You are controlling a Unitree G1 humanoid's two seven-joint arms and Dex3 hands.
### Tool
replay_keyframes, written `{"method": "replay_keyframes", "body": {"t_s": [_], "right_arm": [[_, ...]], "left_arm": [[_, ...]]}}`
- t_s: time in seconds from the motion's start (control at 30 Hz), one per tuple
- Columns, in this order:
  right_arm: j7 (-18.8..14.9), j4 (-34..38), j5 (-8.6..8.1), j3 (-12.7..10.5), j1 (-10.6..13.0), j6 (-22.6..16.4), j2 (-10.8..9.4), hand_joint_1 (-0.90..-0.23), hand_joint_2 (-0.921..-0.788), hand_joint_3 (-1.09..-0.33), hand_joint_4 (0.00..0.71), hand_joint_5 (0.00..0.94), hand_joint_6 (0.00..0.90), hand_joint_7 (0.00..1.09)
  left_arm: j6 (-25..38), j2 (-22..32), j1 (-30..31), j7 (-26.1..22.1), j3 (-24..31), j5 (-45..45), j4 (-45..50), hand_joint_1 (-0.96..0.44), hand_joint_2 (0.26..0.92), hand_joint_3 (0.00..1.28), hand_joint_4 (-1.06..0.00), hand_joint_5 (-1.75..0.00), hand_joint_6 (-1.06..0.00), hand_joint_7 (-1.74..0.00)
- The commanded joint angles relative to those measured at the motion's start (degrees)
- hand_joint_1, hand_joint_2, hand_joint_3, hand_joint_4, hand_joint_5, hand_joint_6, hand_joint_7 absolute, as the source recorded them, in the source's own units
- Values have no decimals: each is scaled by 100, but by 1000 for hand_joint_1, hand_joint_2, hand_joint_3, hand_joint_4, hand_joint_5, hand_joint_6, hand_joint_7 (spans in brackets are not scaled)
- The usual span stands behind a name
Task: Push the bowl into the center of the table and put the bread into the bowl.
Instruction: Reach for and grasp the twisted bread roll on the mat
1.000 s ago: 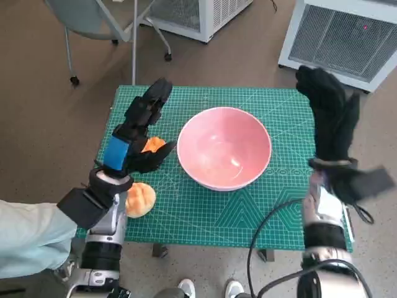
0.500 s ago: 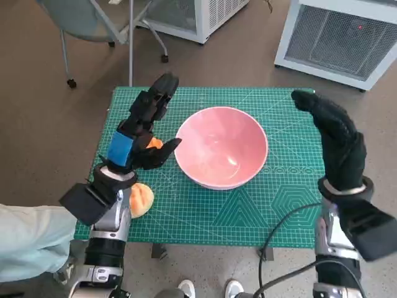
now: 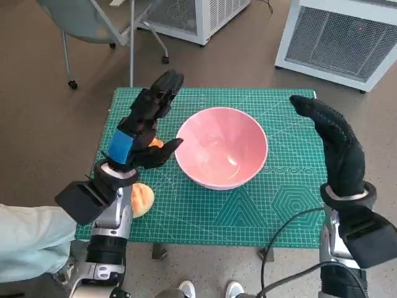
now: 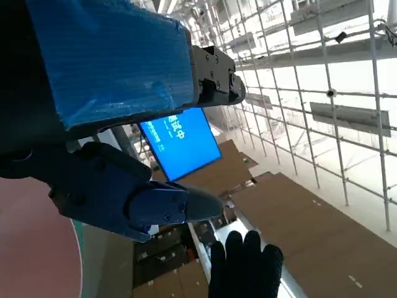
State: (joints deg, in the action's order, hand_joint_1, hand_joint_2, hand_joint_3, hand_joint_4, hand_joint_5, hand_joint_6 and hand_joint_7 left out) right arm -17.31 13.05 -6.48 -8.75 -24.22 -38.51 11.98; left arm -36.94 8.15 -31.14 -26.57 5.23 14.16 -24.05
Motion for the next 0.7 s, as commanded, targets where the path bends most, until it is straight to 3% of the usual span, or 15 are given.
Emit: {"method": "replay_keyframes", "body": {"t_s": [0.03,0.2,0.3,0.37,0.4,0.43,0.5,0.57,0.7], "right_arm": [[42,-39,-14,66,102,150,15,-807,-921,-740,156,0,-1,458],[34,-6,-59,92,74,157,-1,-800,-921,-739,154,0,-1,458],[29,44,-79,103,53,144,-10,-795,-921,-739,152,0,-1,458],[30,73,-83,113,41,142,-18,-794,-921,-740,151,0,-1,458],[28,91,-84,117,34,137,-21,-794,-921,-740,151,0,-1,458],[27,104,-84,120,29,133,-23,-790,-921,-740,151,0,-1,457],[26,130,-79,128,14,128,-33,-787,-921,-741,151,0,-1,457],[30,146,-70,138,1,134,-44,-784,-921,-741,150,0,-1,457],[32,145,-67,157,-14,155,-63,-781,-921,-743,149,0,-1,456]], "left_arm": [[-86,58,-124,-142,52,130,-75,-585,921,330,-214,-2,-212,-178],[-109,386,-203,-228,177,15,-180,-592,921,323,-212,-1,-211,-176],[62,961,-244,-8,196,-672,-160,-540,918,185,-201,0,-201,-152],[743,1599,-144,263,108,-1694,263,-486,887,100,-169,0,-190,-129],[1729,1974,-109,222,-25,-2424,768,-470,875,80,-159,0,-186,-123],[2442,2221,-89,179,-122,-2923,1130,-374,811,42,-100,0,-159,-95],[3820,2446,-222,-41,-335,-3568,1578,-305,770,23,-62,0,-145,-75],[4407,2430,-344,-42,-426,-3815,1626,-249,745,12,-41,-1,-149,-65],[4726,2361,-484,113,-540,-4076,1422,-171,724,3,-36,-5,-183,-56]]}}
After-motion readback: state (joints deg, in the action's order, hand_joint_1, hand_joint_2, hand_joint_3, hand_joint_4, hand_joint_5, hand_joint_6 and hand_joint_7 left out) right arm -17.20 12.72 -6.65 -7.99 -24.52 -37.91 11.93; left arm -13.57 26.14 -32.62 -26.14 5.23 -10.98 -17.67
